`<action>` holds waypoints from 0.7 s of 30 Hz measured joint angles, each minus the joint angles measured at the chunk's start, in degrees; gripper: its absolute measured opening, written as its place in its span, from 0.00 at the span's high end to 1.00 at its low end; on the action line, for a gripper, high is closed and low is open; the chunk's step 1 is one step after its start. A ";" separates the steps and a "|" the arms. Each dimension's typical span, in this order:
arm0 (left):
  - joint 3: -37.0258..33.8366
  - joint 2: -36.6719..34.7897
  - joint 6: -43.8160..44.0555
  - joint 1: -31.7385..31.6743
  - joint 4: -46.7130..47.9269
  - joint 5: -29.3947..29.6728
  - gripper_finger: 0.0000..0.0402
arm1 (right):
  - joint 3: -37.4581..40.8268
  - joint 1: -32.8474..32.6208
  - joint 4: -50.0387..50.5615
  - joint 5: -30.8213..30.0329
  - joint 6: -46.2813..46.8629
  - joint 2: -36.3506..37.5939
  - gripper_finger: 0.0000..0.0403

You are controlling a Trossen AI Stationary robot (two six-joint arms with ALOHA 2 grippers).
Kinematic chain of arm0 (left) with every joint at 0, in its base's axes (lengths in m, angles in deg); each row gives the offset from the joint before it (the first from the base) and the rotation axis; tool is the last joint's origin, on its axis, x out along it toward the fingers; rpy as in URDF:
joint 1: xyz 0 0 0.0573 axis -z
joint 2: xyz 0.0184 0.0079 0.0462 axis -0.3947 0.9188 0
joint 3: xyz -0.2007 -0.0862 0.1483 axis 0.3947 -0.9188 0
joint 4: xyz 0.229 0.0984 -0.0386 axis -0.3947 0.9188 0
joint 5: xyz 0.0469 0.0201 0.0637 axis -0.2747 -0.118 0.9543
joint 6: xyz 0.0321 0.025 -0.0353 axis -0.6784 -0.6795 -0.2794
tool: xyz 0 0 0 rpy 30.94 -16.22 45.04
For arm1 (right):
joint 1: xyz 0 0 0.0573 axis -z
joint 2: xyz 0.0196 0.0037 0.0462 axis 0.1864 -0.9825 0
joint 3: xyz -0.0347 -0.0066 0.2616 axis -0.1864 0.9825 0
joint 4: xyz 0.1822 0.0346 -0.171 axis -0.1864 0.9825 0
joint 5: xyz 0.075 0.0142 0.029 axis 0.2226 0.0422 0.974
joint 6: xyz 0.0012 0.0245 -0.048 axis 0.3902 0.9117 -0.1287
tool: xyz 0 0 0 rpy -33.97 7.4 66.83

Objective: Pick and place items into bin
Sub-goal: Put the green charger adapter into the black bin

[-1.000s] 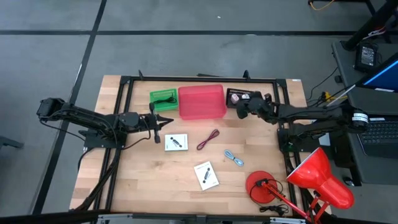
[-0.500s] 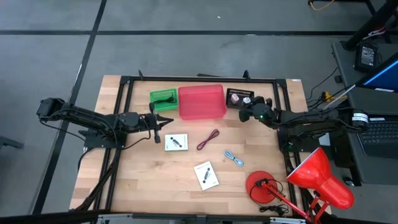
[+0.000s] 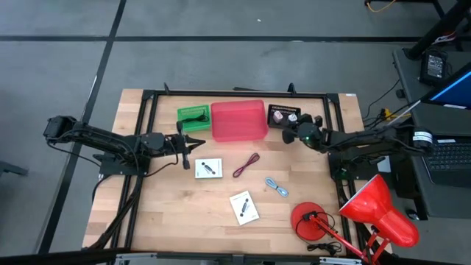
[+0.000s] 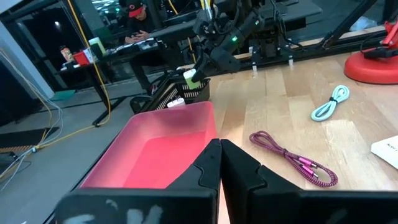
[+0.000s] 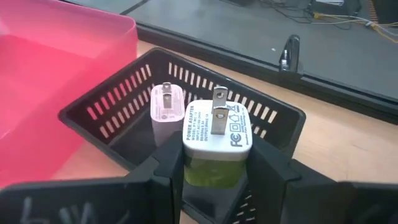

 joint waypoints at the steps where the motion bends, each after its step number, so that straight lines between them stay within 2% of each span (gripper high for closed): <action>1: 0.00 0.00 0.00 0.00 -0.01 0.00 0.99 | 0.00 0.00 -0.95 -0.04 -0.18 -0.47 0.72; 14: 0.00 0.00 0.01 0.00 0.00 0.00 0.98 | 0.00 0.85 -3.78 0.02 -0.40 -3.91 0.72; 21: 0.00 0.00 0.00 0.00 0.00 0.00 0.98 | 0.00 0.85 -3.91 0.13 1.24 -3.91 0.54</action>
